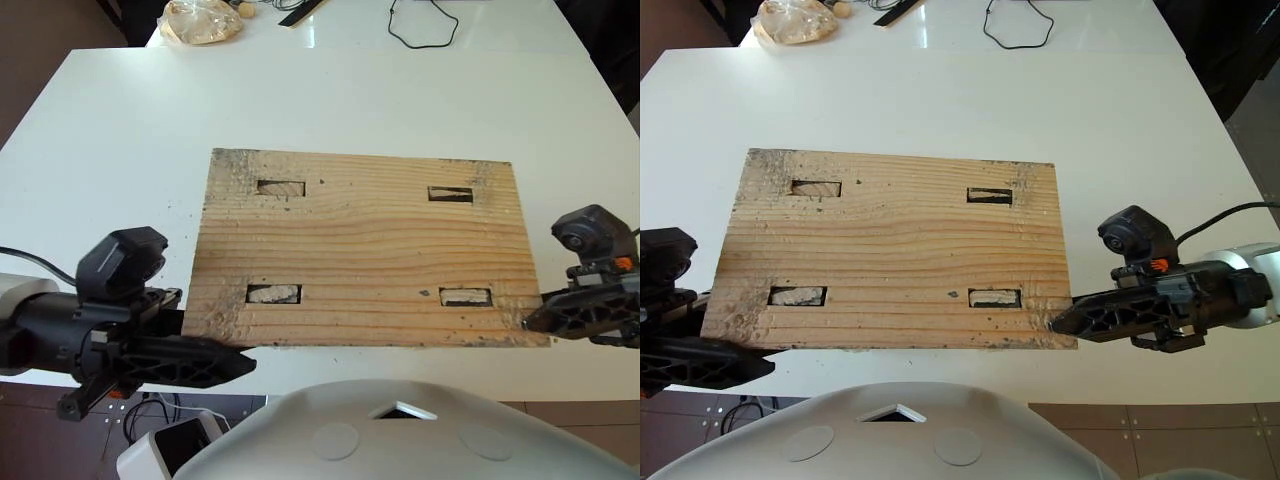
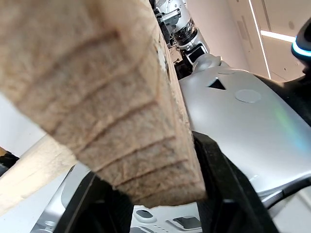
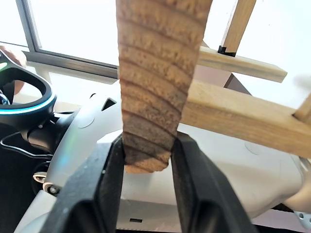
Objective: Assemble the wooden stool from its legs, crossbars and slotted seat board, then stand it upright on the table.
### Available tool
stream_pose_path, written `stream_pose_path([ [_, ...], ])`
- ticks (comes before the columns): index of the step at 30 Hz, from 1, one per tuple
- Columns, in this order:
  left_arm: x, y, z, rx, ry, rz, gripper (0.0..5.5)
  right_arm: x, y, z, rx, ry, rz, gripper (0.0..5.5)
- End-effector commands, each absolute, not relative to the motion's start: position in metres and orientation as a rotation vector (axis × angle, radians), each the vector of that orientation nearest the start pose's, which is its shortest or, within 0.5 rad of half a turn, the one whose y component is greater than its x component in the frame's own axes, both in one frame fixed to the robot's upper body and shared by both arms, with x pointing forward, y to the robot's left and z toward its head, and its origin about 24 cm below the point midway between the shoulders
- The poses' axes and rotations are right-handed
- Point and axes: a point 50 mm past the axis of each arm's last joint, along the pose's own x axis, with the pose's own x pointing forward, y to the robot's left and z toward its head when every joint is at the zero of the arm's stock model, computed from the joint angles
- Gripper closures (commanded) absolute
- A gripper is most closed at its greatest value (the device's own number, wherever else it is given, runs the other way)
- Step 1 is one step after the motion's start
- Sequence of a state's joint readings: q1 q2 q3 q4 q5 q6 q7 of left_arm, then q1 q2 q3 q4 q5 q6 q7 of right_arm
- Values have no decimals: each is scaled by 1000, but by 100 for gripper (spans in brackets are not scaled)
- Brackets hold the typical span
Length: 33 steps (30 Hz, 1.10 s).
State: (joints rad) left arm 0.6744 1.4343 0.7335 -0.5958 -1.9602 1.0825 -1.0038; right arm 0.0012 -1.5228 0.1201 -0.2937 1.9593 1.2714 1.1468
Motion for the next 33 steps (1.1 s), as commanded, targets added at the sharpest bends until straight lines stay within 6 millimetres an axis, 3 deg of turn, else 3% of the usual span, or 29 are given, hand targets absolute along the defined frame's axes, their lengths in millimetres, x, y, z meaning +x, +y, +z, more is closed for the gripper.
stream_pose_path([
  [1, 117, 216, 202, -702, 938, -1353, 383, 162, -225, 173, 1057, 1182, 1388, 408],
  [6, 111, 217, 182, -604, 930, -1269, 383, 178, -214, 171, 810, 1087, 1283, 408],
  [8, 111, 219, 180, -625, 939, -1240, 352, 182, -212, 175, 758, 1044, 1264, 408],
  [10, 111, 221, 179, -642, 943, -1219, 320, 183, -214, 176, 753, 1043, 1254, 408],
  [17, 118, 228, 180, -695, 930, -1189, 202, 193, -221, 175, 777, 1047, 1193, 279],
  [24, 124, 234, 179, -694, 882, -1169, 104, 209, -229, 191, 827, 943, 1227, 180],
  [26, 127, 230, 171, -658, 833, -1137, 73, 218, -230, 201, 819, 849, 1226, 174],
  [29, 128, 229, 162, -639, 774, -1113, 70, 227, -236, 212, 820, 710, 1210, 174],
  [33, 116, 242, 148, -588, 766, -1070, 70, 220, -240, 202, 817, 629, 1126, 174],
])
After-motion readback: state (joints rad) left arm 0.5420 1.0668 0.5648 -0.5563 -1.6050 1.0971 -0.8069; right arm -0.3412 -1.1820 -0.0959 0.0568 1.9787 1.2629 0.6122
